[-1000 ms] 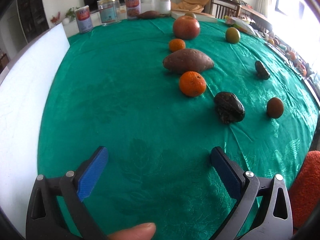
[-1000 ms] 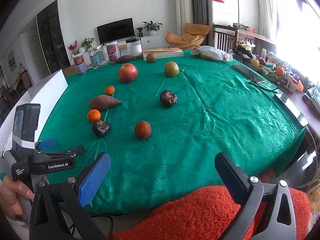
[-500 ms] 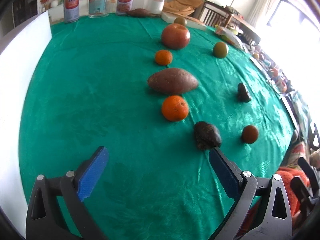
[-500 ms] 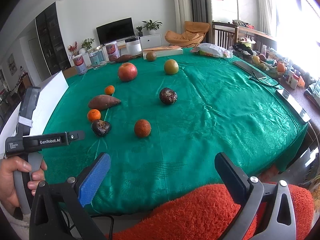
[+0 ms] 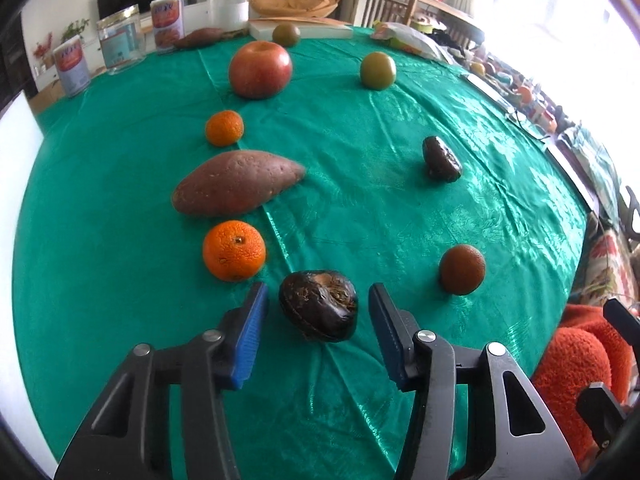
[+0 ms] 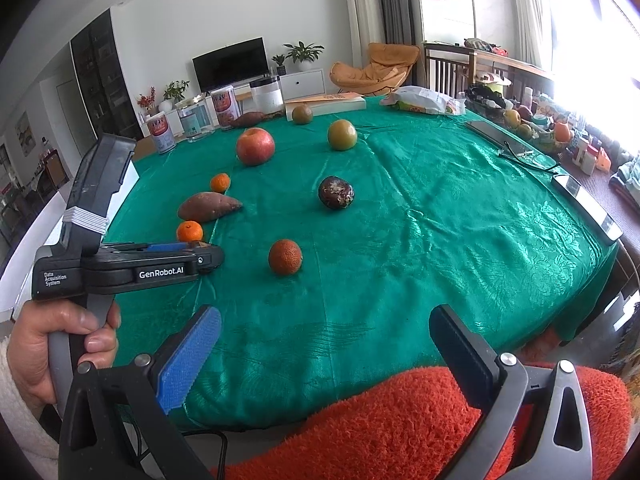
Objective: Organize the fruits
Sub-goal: 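Close the left tool on the passion fruit while the right tool grasps a small brown fruit, then carry both fruits over the cardboard box and open both tools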
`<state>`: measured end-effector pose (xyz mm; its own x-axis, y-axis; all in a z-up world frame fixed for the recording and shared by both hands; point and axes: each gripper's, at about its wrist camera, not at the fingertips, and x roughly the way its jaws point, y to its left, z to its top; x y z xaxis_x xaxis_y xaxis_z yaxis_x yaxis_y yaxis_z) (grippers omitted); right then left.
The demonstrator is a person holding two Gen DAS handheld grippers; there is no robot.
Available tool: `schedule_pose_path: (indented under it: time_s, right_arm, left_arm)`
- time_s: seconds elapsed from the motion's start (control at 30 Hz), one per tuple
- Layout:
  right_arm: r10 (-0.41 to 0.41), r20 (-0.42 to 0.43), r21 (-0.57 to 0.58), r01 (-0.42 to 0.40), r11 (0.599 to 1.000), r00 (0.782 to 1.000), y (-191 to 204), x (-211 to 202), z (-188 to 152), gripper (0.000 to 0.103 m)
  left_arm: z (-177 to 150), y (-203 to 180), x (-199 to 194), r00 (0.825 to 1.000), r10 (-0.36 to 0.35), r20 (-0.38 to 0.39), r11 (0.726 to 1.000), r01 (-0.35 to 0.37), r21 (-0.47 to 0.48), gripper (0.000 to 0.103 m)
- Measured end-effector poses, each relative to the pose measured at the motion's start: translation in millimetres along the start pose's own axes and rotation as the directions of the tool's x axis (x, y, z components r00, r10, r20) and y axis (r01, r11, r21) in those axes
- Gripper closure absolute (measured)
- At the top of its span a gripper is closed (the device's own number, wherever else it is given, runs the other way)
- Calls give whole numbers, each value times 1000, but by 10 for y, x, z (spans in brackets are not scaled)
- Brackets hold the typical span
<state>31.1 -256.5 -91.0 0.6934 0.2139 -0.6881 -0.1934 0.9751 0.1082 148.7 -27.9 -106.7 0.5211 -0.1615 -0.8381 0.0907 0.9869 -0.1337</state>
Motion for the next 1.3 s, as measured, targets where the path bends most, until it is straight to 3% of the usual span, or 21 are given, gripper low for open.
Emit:
schedule_pose_path:
  time_s: [0.03, 0.07, 0.1, 0.27, 0.47, 0.6, 0.63, 0.73, 0.83, 0.93, 1.0, 1.07, 1.13, 1.3]
  right_arm:
    - [2, -1, 3, -2, 1000, 1000, -4, 3, 1, 0]
    - [5, -3, 6, -5, 1000, 1000, -11, 7, 2, 0]
    - [9, -5, 10, -9, 1000, 1000, -19, 12, 4, 0]
    - [72, -39, 97, -68, 993, 997, -183, 82, 5, 0]
    - [184, -103, 255, -153, 955, 978, -458, 235, 52, 0]
    - [155, -158, 142, -133, 981, 975, -389, 382, 369, 0]
    - [158, -171, 106, -141, 984, 973, -336, 417, 444, 3]
    - [203, -230, 63, -194, 979, 952, -182, 567, 575, 28]
    - [220, -302, -5, -233, 972, 928, 89, 800, 530, 29]
    - [183, -333, -46, -209, 977, 925, 267, 1046, 481, 32]
    - [171, -354, -24, -192, 981, 919, 270, 1193, 483, 39]
    - [176, -354, 15, -182, 983, 919, 219, 1273, 515, 63]
    - [185, -357, 32, -186, 982, 916, 189, 1311, 545, 74]
    - [234, -340, 35, -237, 971, 911, 296, 1107, 612, 76]
  left_arm:
    - [-6, -2, 15, 1000, 6, 1, 1000, -6, 1, 50]
    - [-21, -1, 18, 1000, 9, 3, 1000, -9, 3, 59]
    - [-35, -4, 5, 1000, 10, 13, 1000, -10, 8, 62]
    - [-134, 105, -102, 1000, -10, 23, 1000, 10, -24, 63]
    - [-322, 454, -431, 999, -20, 42, 996, 23, -82, 63]
    - [-445, 655, -656, 998, -8, 57, 994, 15, -108, 63]
    - [-472, 697, -709, 998, -8, 63, 993, 16, -118, 63]
    - [-522, 783, -837, 997, -12, 83, 990, 23, -142, 63]
    - [-543, 810, -915, 995, -19, 100, 987, 35, -155, 63]
    - [-542, 804, -943, 994, -32, 106, 987, 48, -153, 63]
    - [-537, 810, -966, 993, -38, 109, 987, 54, -153, 63]
    - [-538, 820, -998, 993, -42, 115, 986, 59, -155, 63]
    - [-543, 832, -1030, 992, -44, 118, 986, 63, -157, 63]
    - [-547, 930, -1350, 985, -82, 153, 975, 111, -192, 63]
